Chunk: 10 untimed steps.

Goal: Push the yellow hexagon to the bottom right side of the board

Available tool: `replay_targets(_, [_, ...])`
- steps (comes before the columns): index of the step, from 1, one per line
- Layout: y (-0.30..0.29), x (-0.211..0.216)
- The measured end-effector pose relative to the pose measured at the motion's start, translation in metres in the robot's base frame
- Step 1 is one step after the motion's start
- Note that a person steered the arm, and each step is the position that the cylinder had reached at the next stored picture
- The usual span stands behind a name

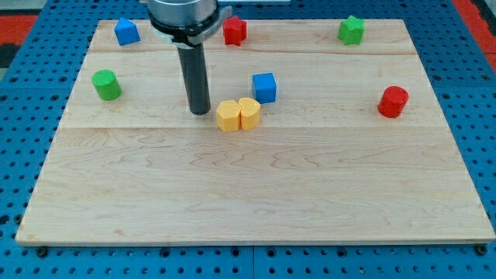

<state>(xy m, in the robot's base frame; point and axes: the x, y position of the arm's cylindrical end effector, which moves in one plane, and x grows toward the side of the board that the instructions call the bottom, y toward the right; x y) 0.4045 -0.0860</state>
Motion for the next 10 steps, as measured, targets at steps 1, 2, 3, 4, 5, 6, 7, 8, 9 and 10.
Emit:
replay_targets(1, [0.027, -0.006])
replay_targets(2, [0.039, 0.021])
replay_targets(3, [0.048, 0.049])
replay_targets(4, [0.105, 0.057])
replay_targets(5, [0.145, 0.071])
replay_targets(6, [0.125, 0.103])
replay_targets(7, [0.138, 0.1])
replay_targets(8, [0.138, 0.099])
replay_targets(9, [0.138, 0.099])
replay_targets(10, [0.171, 0.102])
